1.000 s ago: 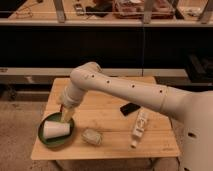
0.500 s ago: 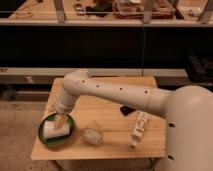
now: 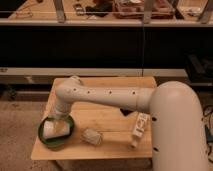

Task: Pick up the ceramic cup

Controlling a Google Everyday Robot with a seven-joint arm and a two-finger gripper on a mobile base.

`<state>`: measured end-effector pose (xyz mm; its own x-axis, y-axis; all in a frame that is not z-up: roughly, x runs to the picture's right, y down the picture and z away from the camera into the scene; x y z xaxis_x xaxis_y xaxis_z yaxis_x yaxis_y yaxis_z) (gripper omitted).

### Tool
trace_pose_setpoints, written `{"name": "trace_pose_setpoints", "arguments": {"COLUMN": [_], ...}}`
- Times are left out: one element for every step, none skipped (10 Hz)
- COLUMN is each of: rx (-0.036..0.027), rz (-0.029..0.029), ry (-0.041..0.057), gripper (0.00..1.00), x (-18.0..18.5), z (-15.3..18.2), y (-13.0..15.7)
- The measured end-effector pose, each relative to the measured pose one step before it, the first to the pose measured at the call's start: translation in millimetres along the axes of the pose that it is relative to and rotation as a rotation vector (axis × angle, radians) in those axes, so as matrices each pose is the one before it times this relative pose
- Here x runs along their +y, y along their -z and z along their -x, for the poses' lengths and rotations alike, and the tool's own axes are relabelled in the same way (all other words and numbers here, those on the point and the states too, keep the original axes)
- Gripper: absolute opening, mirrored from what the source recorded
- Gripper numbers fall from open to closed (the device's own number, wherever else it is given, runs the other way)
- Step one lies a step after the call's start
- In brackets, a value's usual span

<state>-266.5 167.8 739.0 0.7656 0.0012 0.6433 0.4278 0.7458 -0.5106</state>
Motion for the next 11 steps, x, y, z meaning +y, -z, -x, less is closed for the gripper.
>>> {"name": "trace_pose_setpoints", "arguments": {"rx": [0.01128,0.00702,0.00541,0.00613,0.00624,0.00719,0.01941,0.01068,0.00845,0.00656,0.01221], "rz": [0.00059,-0.00114,-0.00237,-0.00078,0.00203,0.00208,0.00506,0.00393,0.00406,0.00544,0.00435], "ry": [-0.02986,-0.02832,-0.02328,-0.01415,-0.00667,-0.00103,0.01177,0.00811,0.00591,-0.00179,-0.00508], "gripper": [0.65,0.65,0.65,0.65,0.65,0.65,0.65,0.65,0.65,0.65,0.65], "x": [-1.99,-2.22,-2.39,-1.65,-0.39,0.08,0.71,0.87,0.83,1.10,0.51], "z": [-7.31,-6.70,-5.04,-2.22,-0.16,0.04,1.53,1.47,1.55,0.32,-2.48], "y": [-11.10,-8.97,-7.41,-8.17,-7.10,-5.08,-8.13,-3.82,-3.34,-3.74,-3.59]}}
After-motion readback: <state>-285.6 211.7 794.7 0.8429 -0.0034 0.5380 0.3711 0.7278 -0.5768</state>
